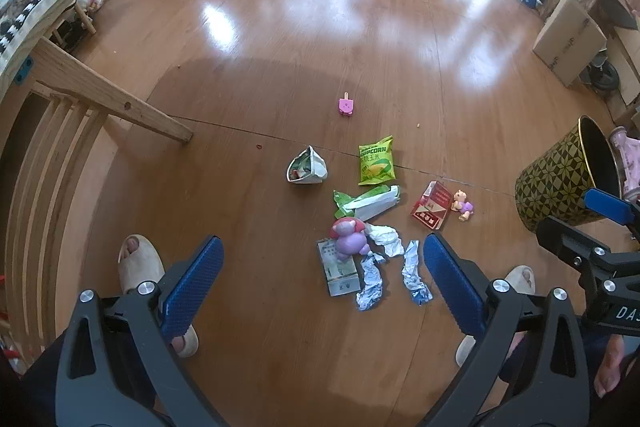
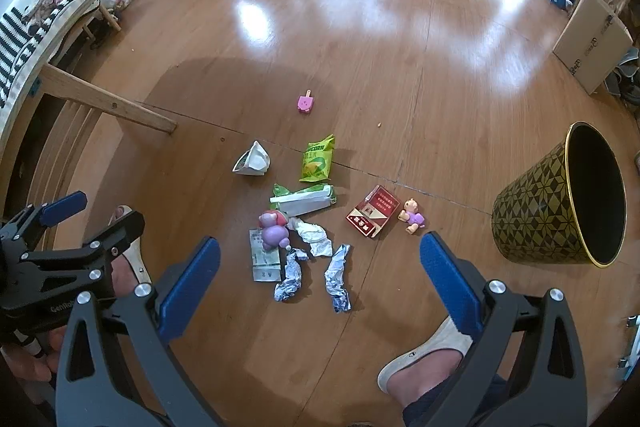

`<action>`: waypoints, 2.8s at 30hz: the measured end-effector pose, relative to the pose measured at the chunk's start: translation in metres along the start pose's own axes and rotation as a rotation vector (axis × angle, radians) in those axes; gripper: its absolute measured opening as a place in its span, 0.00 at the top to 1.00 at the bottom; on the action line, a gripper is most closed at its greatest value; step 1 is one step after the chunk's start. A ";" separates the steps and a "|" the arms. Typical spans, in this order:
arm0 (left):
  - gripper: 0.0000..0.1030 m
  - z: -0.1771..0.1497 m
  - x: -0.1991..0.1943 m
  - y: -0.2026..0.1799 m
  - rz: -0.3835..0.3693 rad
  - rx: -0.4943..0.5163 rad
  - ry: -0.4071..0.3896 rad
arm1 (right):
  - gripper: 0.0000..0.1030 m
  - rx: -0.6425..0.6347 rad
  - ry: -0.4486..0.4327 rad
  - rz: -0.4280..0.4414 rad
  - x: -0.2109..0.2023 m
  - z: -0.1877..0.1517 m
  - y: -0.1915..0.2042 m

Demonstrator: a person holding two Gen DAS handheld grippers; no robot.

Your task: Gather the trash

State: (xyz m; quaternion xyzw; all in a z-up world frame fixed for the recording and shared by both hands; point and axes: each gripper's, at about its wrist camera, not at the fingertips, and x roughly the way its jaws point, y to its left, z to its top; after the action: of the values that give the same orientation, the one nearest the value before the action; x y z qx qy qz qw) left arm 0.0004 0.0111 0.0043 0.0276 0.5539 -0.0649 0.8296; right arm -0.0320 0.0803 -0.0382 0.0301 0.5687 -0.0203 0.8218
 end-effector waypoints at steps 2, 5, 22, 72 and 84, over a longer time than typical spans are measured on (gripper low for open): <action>0.06 -0.001 0.001 0.000 0.000 0.000 0.000 | 0.07 -0.001 0.001 -0.002 0.000 0.000 0.000; 0.06 0.000 0.001 0.000 0.001 -0.004 0.002 | 0.07 0.001 0.000 -0.001 0.000 0.000 0.000; 0.06 -0.002 0.001 -0.001 -0.003 -0.003 0.003 | 0.07 0.002 -0.002 0.003 -0.001 0.000 0.000; 0.38 0.053 0.353 0.031 -0.072 -0.168 0.175 | 0.79 0.128 0.337 0.135 0.356 0.069 -0.014; 0.40 0.056 0.165 -0.016 -0.065 0.114 0.090 | 0.80 0.036 0.171 0.074 0.122 0.043 -0.034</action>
State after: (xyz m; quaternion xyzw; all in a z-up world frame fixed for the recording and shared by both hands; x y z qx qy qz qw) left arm 0.1121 -0.0241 -0.1254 0.0597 0.5866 -0.1216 0.7985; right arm 0.0485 0.0429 -0.1382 0.0673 0.6346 0.0027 0.7699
